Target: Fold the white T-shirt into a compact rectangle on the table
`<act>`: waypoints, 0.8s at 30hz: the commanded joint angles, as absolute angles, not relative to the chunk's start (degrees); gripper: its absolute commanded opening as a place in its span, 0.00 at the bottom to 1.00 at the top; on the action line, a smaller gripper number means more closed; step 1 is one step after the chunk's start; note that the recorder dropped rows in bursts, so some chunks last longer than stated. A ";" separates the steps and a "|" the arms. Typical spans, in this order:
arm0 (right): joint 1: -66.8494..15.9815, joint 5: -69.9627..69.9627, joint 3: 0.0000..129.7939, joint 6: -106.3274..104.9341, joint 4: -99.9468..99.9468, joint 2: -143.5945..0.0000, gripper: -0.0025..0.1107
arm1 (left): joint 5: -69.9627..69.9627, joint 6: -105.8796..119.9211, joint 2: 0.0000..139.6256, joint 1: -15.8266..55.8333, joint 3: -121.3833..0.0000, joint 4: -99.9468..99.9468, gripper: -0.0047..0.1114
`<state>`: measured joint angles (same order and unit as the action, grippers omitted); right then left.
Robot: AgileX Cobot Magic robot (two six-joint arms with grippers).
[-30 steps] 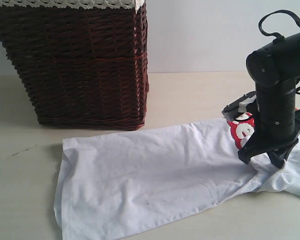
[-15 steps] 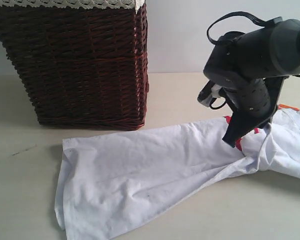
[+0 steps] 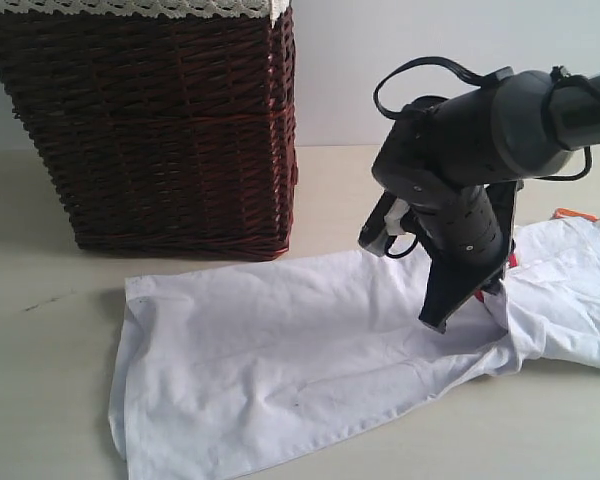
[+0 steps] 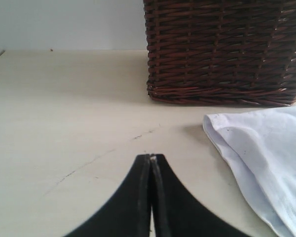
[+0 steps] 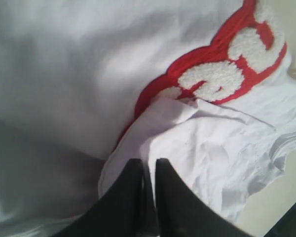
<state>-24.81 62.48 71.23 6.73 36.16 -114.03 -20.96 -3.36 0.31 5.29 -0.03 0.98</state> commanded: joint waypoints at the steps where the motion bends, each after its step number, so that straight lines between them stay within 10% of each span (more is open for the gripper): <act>1: -24.94 63.07 71.71 10.01 39.31 -114.41 0.32 | -20.28 -3.45 0.00 5.12 0.00 1.07 0.04; 7: -24.84 64.38 71.71 14.49 42.16 -112.75 0.51 | -20.28 -3.45 0.00 5.12 0.00 1.07 0.04; 24: -2.44 56.72 71.71 14.30 25.83 -112.09 0.47 | -20.28 -3.45 0.00 5.12 0.00 1.07 0.04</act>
